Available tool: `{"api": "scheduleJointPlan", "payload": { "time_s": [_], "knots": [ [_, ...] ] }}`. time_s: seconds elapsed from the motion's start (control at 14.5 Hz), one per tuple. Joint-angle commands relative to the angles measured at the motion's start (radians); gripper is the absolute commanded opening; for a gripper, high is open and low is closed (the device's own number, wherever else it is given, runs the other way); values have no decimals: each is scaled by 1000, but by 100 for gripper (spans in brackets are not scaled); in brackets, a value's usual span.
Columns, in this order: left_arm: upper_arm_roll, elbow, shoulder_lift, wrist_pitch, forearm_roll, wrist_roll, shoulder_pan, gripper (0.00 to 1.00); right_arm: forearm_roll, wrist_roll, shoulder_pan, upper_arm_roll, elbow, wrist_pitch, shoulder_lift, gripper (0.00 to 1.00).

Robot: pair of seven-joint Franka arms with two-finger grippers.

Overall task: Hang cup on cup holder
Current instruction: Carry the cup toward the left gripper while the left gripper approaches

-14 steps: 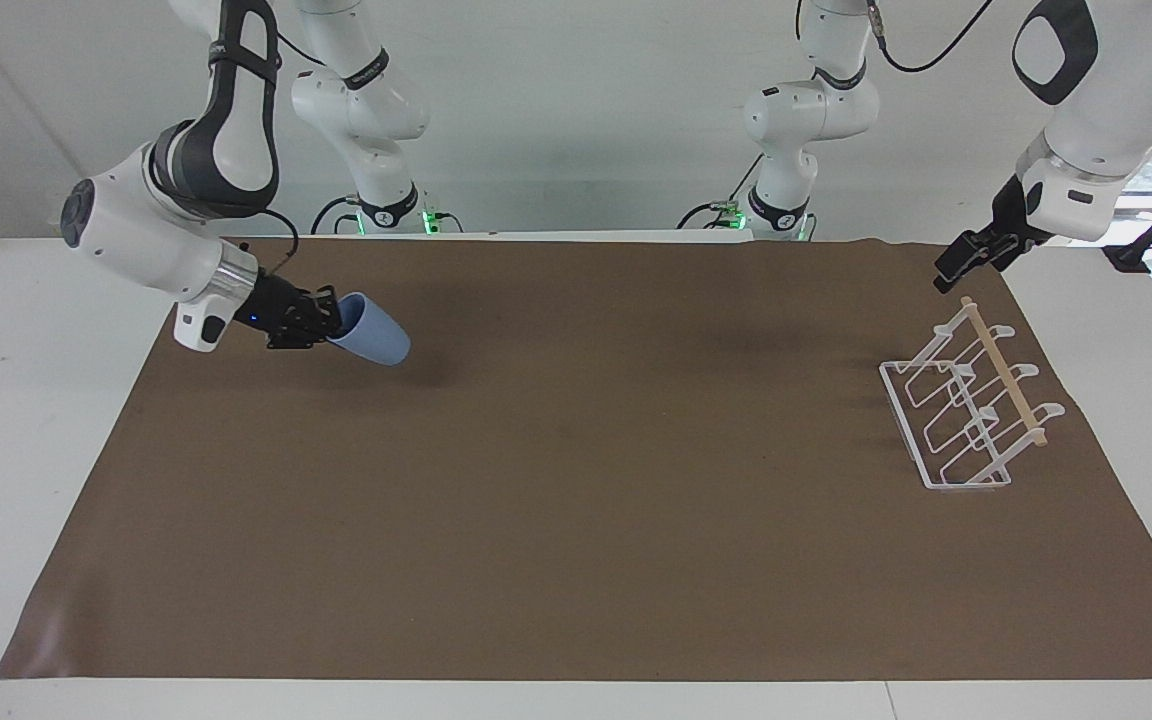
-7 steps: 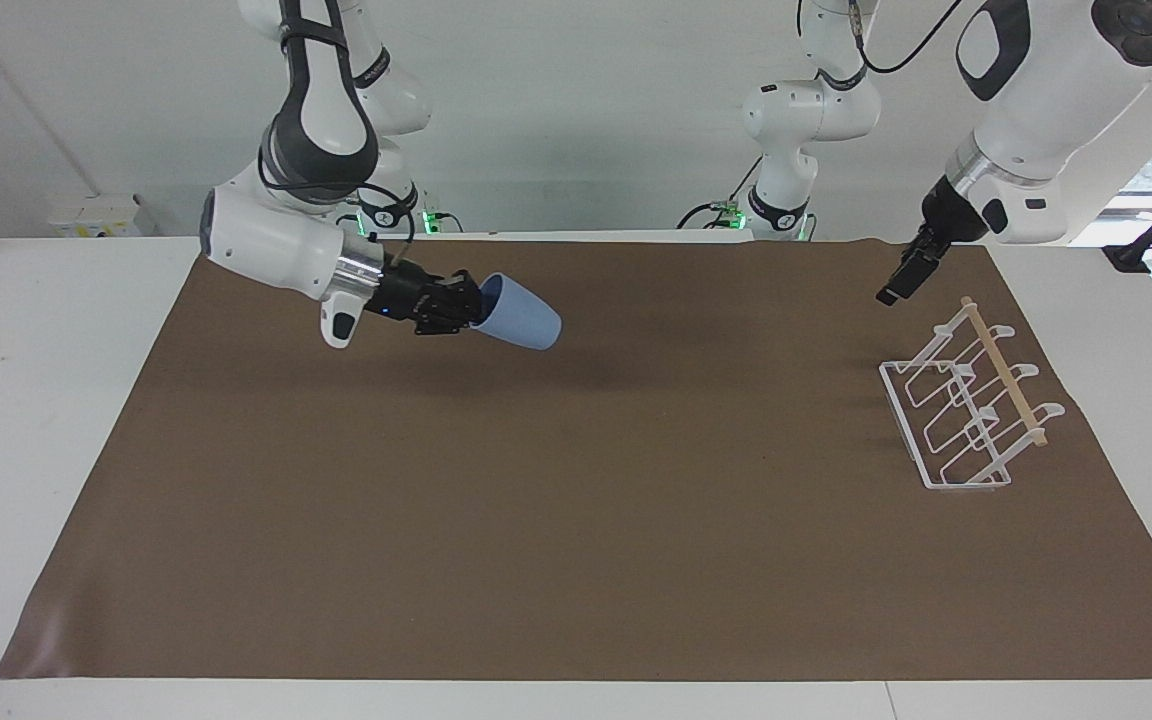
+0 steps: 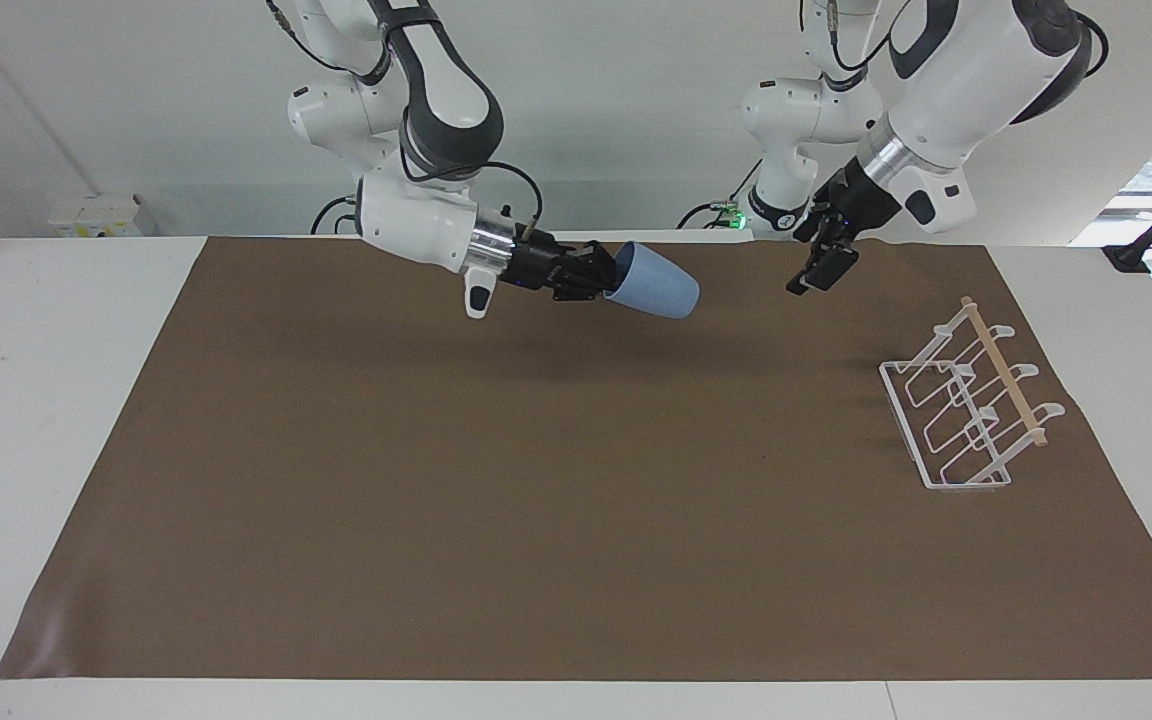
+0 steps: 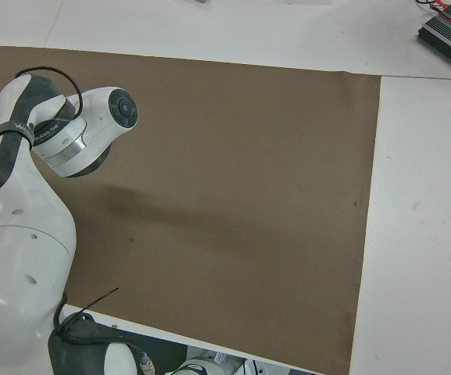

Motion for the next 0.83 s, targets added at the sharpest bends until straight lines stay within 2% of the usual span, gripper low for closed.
{"api": "scheduleJointPlan", "payload": {
  "time_s": [0.0,0.35,0.55,0.76],
  "knots": [
    [12,-24,-17,53,-53,-122,-49,100,50,16,43,-5,-12,52,-10,0],
    [7,-35,-18,96,-93,-175,-78,100,69,18,62,-5,-9,63,-8,0],
    [-5,-128,-67,174,-98,-173,-105,100,106,18,74,-5,-4,65,-7,0],
    [-8,-178,-64,227,-98,-166,-139,100,106,16,74,-2,-4,66,-7,0]
  ]
}}
